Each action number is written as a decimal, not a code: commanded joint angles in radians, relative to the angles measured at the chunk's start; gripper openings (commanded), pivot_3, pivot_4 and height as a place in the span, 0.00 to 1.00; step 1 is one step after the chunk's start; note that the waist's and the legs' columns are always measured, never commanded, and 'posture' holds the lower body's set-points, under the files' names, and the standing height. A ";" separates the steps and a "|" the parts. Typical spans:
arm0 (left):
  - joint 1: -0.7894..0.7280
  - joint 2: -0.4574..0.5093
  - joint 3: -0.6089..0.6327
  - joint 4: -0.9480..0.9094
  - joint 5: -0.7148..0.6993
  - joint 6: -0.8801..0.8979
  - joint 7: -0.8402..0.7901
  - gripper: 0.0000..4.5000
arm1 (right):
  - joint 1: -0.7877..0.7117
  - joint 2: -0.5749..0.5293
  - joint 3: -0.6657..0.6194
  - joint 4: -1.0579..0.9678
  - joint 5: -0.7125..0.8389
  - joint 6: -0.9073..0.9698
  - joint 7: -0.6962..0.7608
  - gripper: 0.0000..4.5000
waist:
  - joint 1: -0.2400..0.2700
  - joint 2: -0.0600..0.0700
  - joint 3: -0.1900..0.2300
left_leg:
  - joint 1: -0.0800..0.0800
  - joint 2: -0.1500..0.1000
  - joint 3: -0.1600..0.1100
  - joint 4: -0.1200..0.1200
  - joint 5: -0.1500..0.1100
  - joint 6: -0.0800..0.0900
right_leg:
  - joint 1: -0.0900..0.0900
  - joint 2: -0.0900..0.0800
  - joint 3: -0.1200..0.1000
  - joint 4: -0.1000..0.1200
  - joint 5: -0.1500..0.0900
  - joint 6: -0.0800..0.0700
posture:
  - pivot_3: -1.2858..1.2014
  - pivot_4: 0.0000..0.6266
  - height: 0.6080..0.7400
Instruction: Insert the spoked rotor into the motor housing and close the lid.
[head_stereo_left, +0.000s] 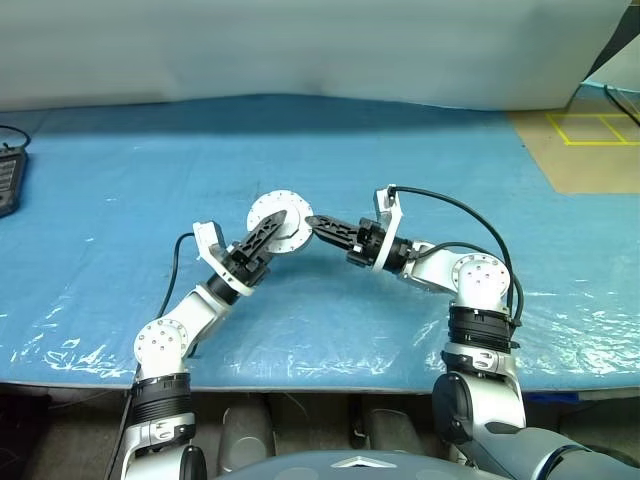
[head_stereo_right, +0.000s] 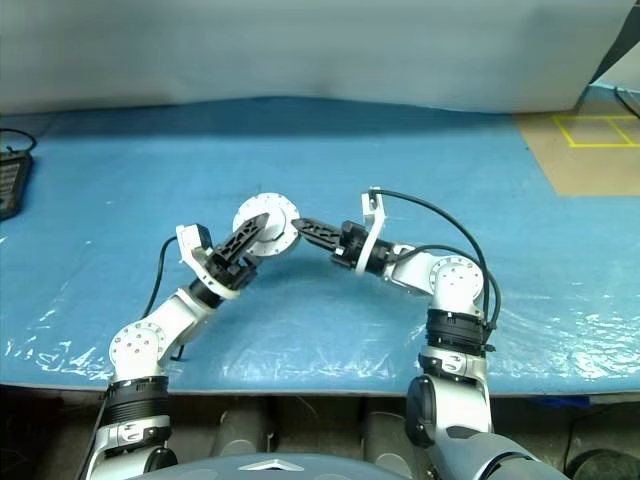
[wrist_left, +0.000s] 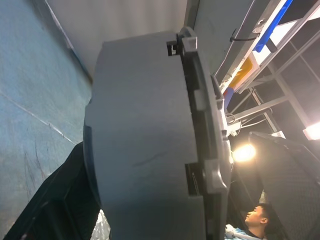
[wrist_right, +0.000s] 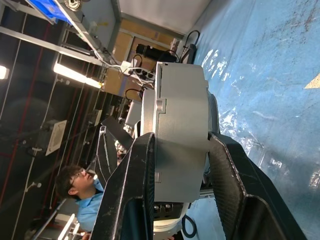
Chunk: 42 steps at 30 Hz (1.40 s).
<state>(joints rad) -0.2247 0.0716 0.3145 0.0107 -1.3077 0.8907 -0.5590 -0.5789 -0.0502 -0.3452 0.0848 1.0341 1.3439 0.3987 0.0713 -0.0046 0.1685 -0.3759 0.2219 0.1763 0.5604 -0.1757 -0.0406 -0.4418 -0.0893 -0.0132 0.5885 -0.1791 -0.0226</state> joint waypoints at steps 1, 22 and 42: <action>-0.011 -0.012 0.006 -0.042 -0.015 -0.031 -0.007 1.00 | -0.019 0.000 0.003 -0.047 0.056 -0.012 0.022 0.28 | 0.000 0.000 0.000 | 0.000 0.000 0.000 0.000 0.000 0.000 | 0.000 0.000 0.000 0.000 0.000 0.000 | 0.52 0.24 1.00; -0.033 -0.030 0.007 0.001 0.053 -0.097 0.043 0.55 | -0.003 -0.066 0.088 -0.073 0.036 -0.085 0.090 0.55 | 0.000 0.000 0.000 | 0.000 0.000 0.000 0.001 0.000 0.000 | 0.000 0.000 0.000 0.000 0.000 0.000 | 0.52 0.24 1.00; -0.452 0.077 0.269 0.608 0.506 -0.833 0.372 0.55 | 0.003 -0.155 0.161 0.016 -0.239 -0.436 0.171 0.85 | -0.001 -0.003 0.001 | -0.004 0.000 -0.004 0.005 0.000 0.000 | 0.001 0.000 -0.005 0.001 0.001 0.001 | 0.52 0.24 1.00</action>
<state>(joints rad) -0.6362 0.1257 0.5616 0.5999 -0.8260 0.1265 -0.1949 -0.5770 -0.2089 -0.1807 0.1408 0.7885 0.9243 0.5643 0.0704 -0.0073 0.1697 -0.3801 0.2222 0.1720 0.5660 -0.1756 -0.0404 -0.4407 -0.0896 -0.0177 0.5890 -0.1778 -0.0212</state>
